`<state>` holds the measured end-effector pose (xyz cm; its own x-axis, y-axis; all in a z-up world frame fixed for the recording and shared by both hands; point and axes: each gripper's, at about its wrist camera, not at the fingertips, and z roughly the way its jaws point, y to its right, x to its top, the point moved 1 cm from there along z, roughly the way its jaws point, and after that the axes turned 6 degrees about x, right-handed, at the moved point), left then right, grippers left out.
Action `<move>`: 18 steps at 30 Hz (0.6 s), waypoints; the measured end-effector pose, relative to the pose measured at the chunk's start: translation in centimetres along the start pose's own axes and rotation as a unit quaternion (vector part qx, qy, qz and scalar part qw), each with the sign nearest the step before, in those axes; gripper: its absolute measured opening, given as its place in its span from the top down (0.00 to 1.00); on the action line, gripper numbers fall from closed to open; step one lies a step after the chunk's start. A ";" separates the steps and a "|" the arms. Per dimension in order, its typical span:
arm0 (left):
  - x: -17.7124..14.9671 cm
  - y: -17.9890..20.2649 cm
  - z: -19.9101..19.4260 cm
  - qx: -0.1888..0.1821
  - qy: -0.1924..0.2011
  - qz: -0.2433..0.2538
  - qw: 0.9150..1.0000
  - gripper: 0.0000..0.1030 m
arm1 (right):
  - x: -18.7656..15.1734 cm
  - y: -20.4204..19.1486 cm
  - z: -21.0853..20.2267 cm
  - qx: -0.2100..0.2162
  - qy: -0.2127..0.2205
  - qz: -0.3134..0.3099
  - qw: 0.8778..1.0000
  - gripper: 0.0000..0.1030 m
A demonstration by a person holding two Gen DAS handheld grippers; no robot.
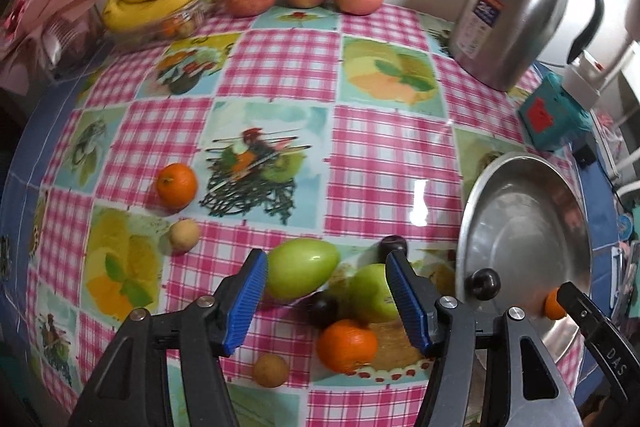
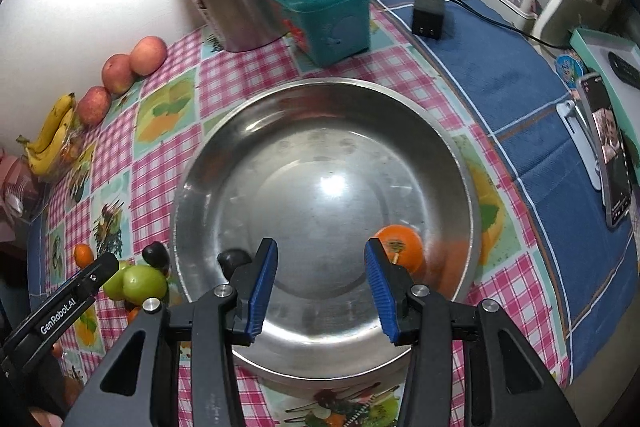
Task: Organize fruits
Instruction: 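Lower the dark plum into the steel pan and open the left tool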
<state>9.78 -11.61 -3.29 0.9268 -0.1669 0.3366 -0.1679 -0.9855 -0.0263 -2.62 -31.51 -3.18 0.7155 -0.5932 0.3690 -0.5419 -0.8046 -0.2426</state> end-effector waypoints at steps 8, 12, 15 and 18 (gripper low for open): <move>-0.3 -1.7 0.2 0.007 -0.009 -0.022 1.000 0.33 | -0.1 -0.6 0.3 0.007 -0.006 -0.011 1.000 0.55; -0.2 -2.1 0.3 0.019 -0.005 -0.023 1.000 0.17 | -0.1 -0.7 0.4 0.006 -0.010 -0.014 1.000 0.51; -0.3 -2.5 0.5 0.035 -0.003 -0.023 0.999 0.08 | 0.0 -0.9 0.6 -0.001 -0.006 -0.022 1.000 0.25; -0.4 -2.8 0.6 0.043 -0.002 -0.023 0.999 0.02 | 0.0 -0.9 0.6 -0.002 -0.004 -0.029 1.000 0.25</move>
<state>10.09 -8.83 -3.96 0.9344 -0.1207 0.3352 -0.0949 -0.9912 -0.0923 -1.90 -30.77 -3.47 0.7491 -0.5460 0.3751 -0.5014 -0.8374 -0.2175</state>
